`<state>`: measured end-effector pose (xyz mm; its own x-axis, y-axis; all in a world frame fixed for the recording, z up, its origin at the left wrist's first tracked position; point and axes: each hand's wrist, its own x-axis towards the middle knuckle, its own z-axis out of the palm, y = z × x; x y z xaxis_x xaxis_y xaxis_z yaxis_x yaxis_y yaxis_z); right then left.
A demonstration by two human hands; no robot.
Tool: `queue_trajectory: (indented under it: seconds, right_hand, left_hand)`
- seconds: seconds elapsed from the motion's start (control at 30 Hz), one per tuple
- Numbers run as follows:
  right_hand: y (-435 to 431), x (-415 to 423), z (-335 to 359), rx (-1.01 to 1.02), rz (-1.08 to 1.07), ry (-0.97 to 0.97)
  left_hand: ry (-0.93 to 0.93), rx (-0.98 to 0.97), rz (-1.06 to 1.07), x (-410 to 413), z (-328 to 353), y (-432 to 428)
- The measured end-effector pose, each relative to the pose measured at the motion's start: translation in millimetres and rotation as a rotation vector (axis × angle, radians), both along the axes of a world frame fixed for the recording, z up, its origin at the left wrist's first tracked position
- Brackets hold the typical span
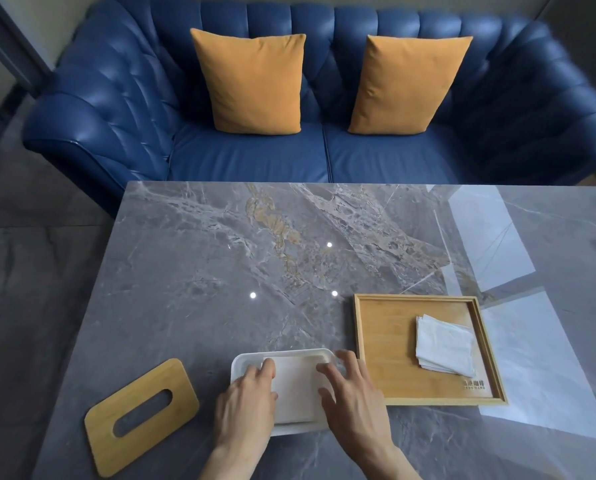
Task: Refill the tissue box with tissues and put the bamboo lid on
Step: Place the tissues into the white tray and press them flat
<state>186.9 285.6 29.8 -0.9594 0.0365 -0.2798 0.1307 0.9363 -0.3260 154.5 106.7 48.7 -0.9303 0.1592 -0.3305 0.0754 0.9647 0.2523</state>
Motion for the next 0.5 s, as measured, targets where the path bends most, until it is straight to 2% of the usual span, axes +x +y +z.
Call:
queue_trajectory:
  seconds: [0.1,0.27,0.5]
  right_hand:
    - [1.8,0.9,-2.4,0.04,0.033,-0.064]
    - [0.2,-2.3,-2.6,0.075,0.055,-0.117]
    - [-2.6,-4.2,-4.9,0.088,0.039,-0.145]
  left_hand:
    - [0.032,-0.035,-0.065,1.7,-4.8,-0.5]
    - [-0.056,-0.147,-0.142,1.6,-14.5,0.2]
    - [-0.121,-0.194,-0.174,3.8,-23.5,2.0]
